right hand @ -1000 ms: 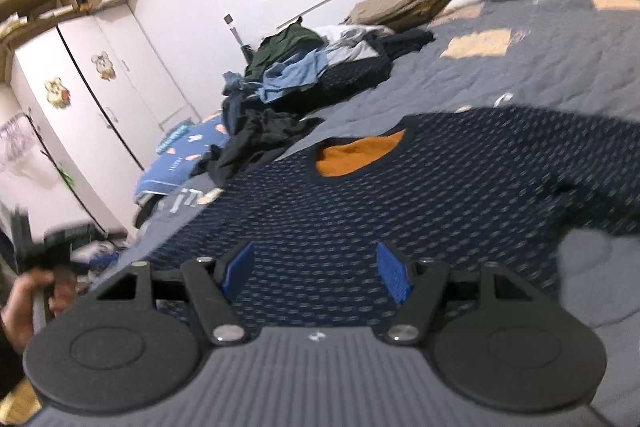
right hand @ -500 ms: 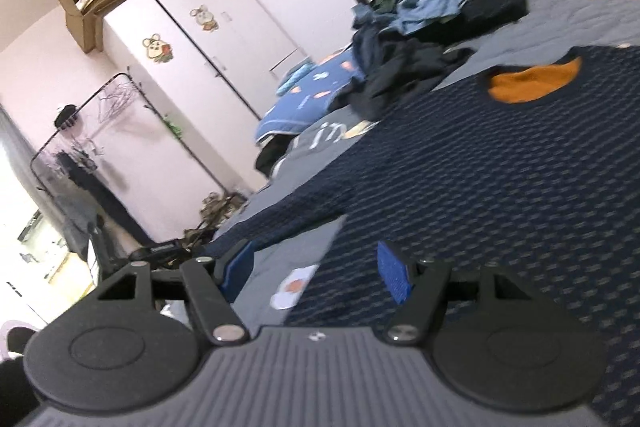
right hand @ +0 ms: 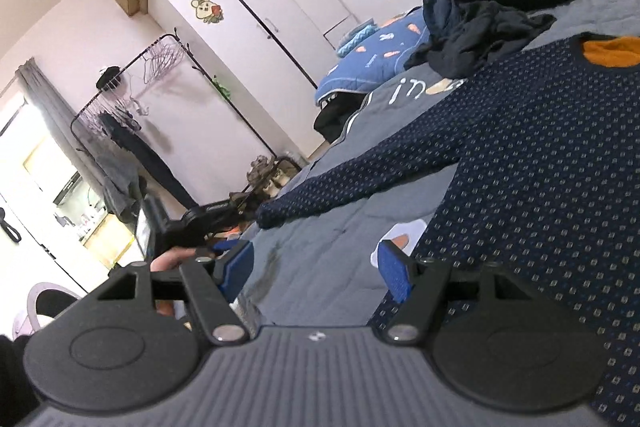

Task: Fold clothes
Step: 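Grasp the navy sleeve cuff with the left gripper and lift it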

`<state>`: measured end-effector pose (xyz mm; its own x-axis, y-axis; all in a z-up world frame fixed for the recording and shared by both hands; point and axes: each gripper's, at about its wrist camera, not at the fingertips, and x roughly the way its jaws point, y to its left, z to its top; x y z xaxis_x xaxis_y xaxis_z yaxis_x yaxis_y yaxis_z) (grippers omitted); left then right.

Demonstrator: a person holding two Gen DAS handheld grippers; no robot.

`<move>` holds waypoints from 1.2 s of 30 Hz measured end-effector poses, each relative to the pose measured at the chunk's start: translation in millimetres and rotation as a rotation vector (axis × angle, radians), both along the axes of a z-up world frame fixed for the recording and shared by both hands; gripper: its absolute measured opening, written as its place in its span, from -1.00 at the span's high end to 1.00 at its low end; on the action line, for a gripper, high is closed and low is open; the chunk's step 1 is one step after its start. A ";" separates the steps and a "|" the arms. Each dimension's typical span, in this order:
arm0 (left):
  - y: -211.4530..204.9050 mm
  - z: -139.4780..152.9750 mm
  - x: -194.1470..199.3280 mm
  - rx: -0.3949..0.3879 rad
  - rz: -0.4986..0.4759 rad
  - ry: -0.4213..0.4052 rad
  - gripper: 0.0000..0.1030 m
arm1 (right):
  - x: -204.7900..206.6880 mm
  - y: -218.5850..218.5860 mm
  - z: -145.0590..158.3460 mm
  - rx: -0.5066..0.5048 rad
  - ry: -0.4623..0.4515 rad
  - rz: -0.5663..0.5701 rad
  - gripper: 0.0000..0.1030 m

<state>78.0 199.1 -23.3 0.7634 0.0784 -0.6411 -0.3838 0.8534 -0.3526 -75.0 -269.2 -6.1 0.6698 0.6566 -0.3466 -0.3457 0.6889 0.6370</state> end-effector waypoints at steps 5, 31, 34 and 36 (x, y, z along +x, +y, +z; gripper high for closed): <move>3.4 -6.9 19.7 -0.031 0.026 0.009 -0.25 | -0.8 2.7 0.2 -0.001 -0.003 0.002 -0.31; 4.3 -32.1 64.6 -0.049 0.084 0.092 -0.21 | 3.3 -2.7 -1.0 -0.003 -0.003 -0.049 -0.32; 4.4 -31.6 65.8 -0.041 0.080 0.093 -0.08 | 3.4 -2.4 -1.4 -0.011 0.005 -0.056 -0.32; 3.6 -30.4 67.7 -0.021 0.067 0.096 0.19 | 3.4 -1.4 -1.7 -0.023 0.010 -0.061 -0.33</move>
<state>145.7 202.8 -53.7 0.6921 0.1130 -0.7129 -0.4723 0.8178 -0.3288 -71.6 -270.6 -7.8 0.7047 0.6067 -0.3679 -0.2965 0.7229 0.6241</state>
